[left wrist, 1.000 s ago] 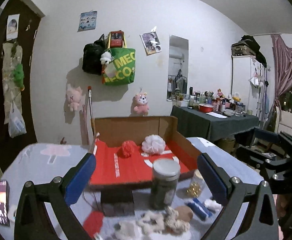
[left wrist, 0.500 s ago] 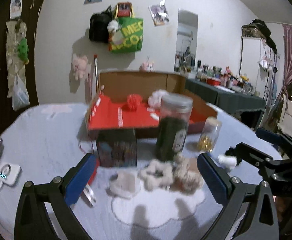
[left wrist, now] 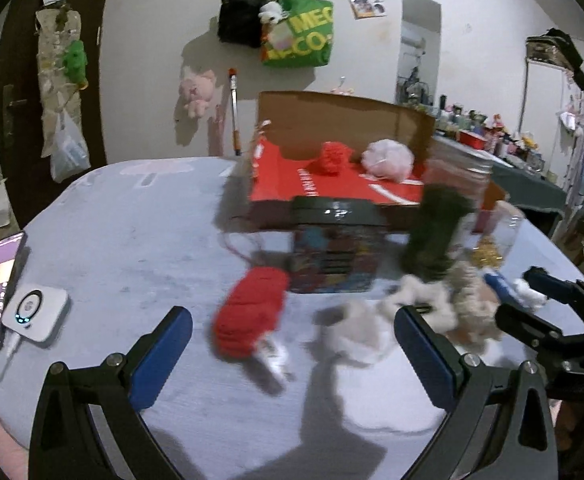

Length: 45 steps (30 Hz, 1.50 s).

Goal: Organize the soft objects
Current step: 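Withdraw both tools back toward the remaining items on the table, then grasp the red knit pouch with the left gripper while the right grasps the cream crochet toy, then lift and carry the red knit pouch and cream crochet toy toward the box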

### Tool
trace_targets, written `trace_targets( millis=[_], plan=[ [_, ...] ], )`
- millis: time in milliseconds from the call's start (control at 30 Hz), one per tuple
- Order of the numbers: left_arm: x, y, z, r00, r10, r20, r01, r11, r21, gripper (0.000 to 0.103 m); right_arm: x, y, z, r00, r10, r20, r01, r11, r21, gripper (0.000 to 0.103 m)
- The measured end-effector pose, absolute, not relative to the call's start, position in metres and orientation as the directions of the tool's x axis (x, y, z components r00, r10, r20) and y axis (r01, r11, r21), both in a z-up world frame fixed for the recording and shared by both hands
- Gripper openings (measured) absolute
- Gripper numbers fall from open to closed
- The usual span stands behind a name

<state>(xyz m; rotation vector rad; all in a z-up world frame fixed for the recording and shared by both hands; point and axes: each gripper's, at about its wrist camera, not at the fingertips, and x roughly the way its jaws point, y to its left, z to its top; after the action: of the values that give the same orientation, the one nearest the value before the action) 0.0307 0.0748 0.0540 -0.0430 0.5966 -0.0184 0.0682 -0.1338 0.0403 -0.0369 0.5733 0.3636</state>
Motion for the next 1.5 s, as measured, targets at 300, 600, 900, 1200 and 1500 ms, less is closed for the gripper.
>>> trace_targets(
  millis=[300,600,900,1200,1500],
  plan=[
    [0.056,0.104,0.044,0.778,-0.018,-0.628,-0.011,0.999,-0.042,0.096,0.082,-0.119,0.034,0.749,0.349,-0.564,-0.383,0.922,0.061,0.098],
    [0.078,0.109,0.031,0.699,-0.095,-0.709,0.056,0.995,-0.078,0.044,0.09,-0.109,0.025,0.699,0.382,-0.605,-0.445,0.894,0.049,0.051],
    [0.049,0.093,0.059,0.741,-0.119,-0.66,0.113,0.992,-0.053,0.043,0.083,-0.131,0.039,0.678,0.448,-0.583,-0.473,0.873,0.121,0.022],
    [0.03,0.041,0.086,0.758,-0.289,-0.585,0.283,0.953,-0.104,0.043,0.08,-0.157,0.055,0.661,0.504,-0.556,-0.488,0.851,0.192,0.022],
    [0.056,-0.008,0.066,0.689,-0.363,-0.627,0.37,0.92,-0.126,0.043,0.099,-0.173,0.05,0.595,0.567,-0.569,-0.492,0.817,0.3,0.022]
  ],
)
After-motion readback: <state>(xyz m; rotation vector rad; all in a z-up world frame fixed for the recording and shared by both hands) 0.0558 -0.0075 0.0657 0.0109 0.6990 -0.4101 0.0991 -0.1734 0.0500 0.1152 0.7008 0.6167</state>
